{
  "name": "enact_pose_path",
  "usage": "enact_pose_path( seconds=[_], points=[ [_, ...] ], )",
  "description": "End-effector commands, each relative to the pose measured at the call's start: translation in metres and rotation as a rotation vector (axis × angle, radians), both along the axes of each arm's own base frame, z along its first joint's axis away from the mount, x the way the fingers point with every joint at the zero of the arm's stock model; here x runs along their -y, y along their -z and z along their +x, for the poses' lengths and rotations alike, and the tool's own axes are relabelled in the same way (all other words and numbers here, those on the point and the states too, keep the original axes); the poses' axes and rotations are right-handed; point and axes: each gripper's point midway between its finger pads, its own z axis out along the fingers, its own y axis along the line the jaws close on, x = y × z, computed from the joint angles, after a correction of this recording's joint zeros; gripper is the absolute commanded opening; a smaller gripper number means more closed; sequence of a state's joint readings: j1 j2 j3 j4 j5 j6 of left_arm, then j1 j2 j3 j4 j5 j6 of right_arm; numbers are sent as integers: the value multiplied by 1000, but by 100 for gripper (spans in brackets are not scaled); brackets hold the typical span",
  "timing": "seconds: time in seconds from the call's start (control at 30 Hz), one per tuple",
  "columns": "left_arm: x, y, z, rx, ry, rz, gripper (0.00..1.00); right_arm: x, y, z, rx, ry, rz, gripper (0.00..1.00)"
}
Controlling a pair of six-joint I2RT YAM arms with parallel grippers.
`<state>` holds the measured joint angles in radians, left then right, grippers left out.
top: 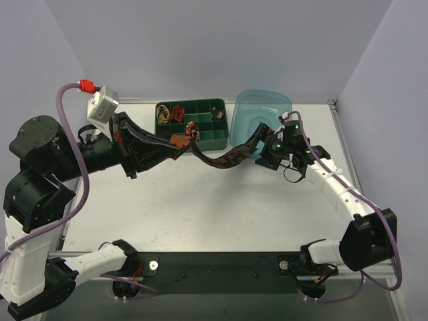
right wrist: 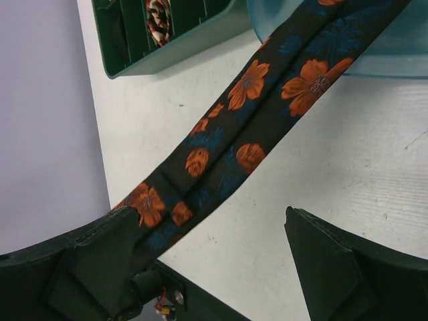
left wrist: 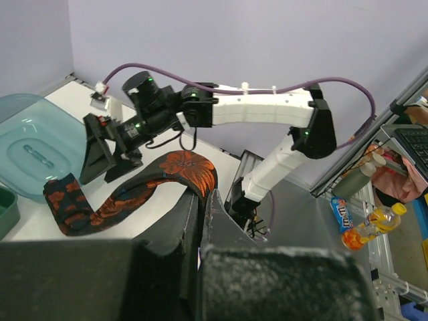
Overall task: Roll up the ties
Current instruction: Place the tie at the center of the board.
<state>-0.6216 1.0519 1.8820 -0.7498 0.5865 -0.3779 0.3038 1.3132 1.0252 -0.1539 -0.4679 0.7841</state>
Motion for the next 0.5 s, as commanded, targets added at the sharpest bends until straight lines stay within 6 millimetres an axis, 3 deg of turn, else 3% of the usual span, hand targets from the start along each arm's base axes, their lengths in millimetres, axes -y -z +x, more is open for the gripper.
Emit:
enact_pose_path(
  seconds=[0.0,0.3,0.47],
  points=[
    [-5,-9,-19,47,57,-7,0,-17,2,7,-85,20,102,97],
    [-9,-7,-23,51,50,-39,0,-29,30,13,-178,42,127,97],
    [-5,19,-15,-13,32,-24,0,-29,55,-3,-180,-39,-19,94]
  ],
)
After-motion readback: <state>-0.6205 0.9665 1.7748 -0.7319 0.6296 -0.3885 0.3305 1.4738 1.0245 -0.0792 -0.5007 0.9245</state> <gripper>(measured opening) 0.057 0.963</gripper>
